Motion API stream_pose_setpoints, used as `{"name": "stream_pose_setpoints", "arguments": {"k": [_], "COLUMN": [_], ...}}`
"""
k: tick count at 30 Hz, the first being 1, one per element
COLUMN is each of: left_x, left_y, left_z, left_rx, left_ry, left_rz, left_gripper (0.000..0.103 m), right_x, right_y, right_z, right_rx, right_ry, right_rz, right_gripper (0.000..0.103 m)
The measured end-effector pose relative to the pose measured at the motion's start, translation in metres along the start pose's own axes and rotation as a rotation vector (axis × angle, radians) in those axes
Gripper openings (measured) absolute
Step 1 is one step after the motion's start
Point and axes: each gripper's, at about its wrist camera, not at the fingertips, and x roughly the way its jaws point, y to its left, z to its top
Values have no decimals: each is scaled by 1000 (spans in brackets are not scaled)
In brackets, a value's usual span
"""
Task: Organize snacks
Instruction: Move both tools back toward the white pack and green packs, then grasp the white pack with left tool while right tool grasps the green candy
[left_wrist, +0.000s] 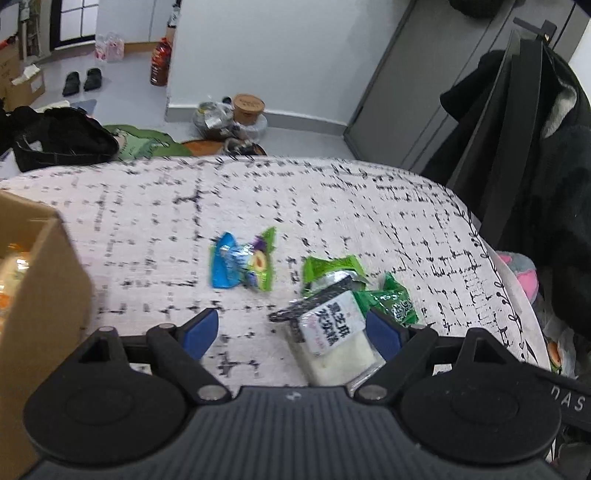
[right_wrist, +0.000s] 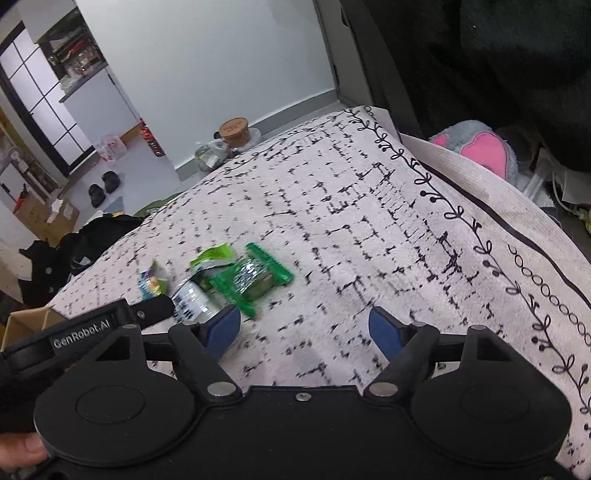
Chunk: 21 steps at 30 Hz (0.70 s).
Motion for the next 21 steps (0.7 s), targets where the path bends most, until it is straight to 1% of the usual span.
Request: {"name": "stream_pose_setpoints", "arguments": {"k": [7, 10, 11, 12, 13, 14, 17, 19, 21], "left_x": [32, 41, 42, 42, 42, 42, 39, 34, 28], "left_y": [-5, -1, 0, 2, 4, 7, 15, 20, 26], "left_z": [-1, -1, 0, 0, 2, 4, 10, 16, 23], "left_rx": [2, -5, 6, 14, 16, 13, 10, 16, 34], "left_ry": [47, 70, 64, 61, 65, 73, 90, 100, 110], "left_rz": [-18, -49, -60, -78, -106, -123, -147, -151, -169], "left_gripper": [85, 80, 75, 64, 59, 57, 44, 41, 38], "right_x": [26, 33, 35, 38, 42, 45, 55, 61, 65], "right_y": [0, 3, 5, 6, 9, 11, 24, 31, 38], "right_z": [14, 19, 20, 21, 22, 22, 25, 26, 27], "right_rx": [4, 1, -4, -10, -13, -14, -35, -41, -55], "right_ry": [24, 42, 45, 49, 53, 55, 52, 53, 61], "right_rz": [-17, -19, -16, -14, -12, -8, 12, 23, 4], "right_gripper": [72, 72, 72, 72, 72, 72, 72, 72, 72]}}
